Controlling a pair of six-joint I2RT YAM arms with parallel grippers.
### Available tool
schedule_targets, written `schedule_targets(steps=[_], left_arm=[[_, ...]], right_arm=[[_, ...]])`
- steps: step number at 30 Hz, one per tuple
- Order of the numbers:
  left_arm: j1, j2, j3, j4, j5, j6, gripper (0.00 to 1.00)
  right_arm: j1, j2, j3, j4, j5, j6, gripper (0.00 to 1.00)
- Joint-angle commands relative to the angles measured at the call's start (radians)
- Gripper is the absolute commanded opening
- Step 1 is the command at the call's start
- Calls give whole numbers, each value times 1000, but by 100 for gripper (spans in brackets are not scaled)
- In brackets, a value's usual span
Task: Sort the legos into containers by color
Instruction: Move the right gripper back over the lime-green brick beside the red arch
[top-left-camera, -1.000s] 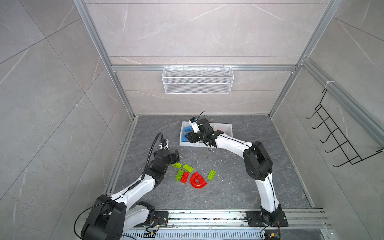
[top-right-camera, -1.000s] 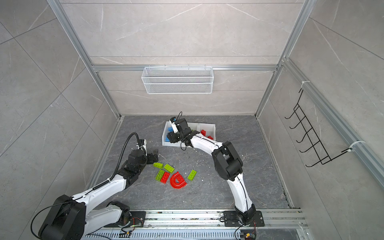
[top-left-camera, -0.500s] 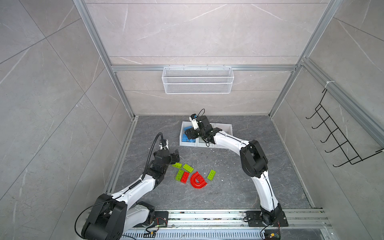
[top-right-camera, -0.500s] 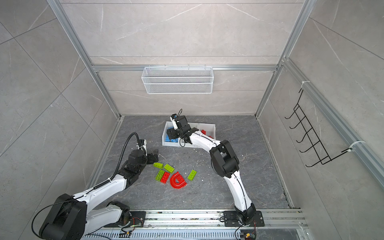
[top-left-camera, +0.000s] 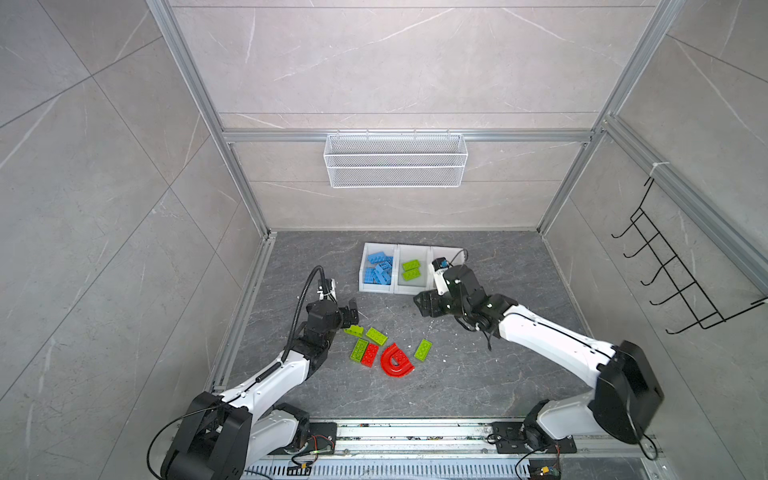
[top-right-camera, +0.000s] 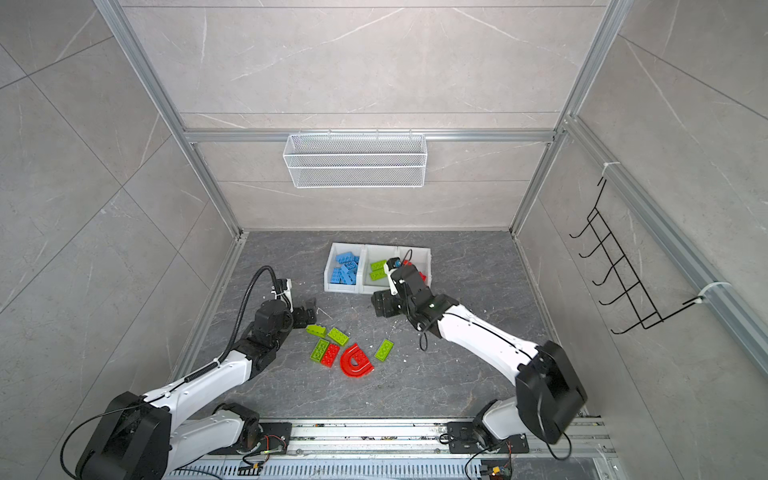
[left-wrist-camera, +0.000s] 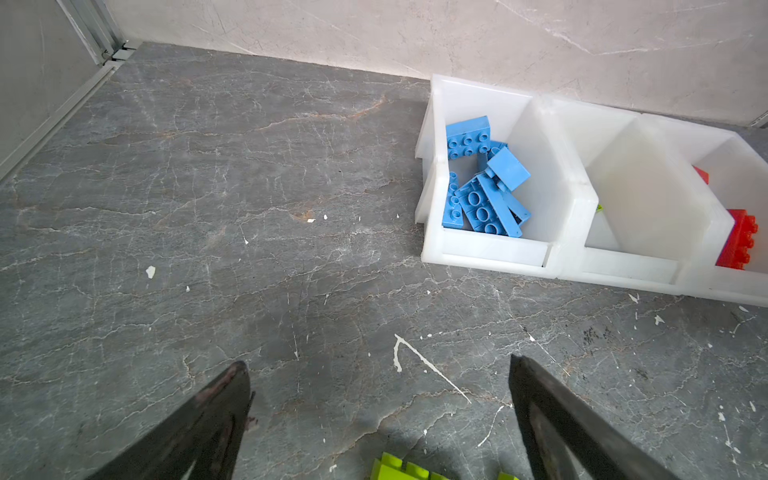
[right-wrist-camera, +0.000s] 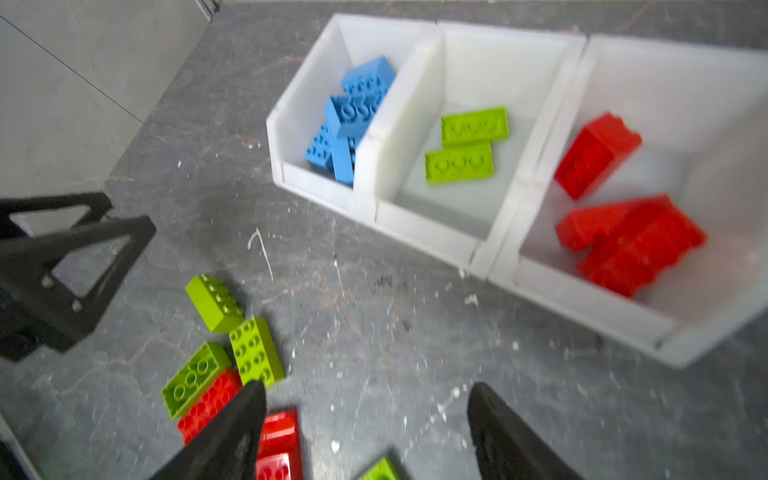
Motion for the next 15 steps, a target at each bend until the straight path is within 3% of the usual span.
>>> schedule_targets(steps=[1, 7, 15], left_arm=[[6, -34, -9, 33, 2, -14, 99], [5, -39, -9, 27, 5, -16, 99], [5, 4, 0, 34, 6, -10, 99]], right_arm=[[63, -61, -134, -97, 57, 118, 78], [169, -85, -279, -22, 60, 248, 75], [241, 39, -324, 137, 50, 291, 74]])
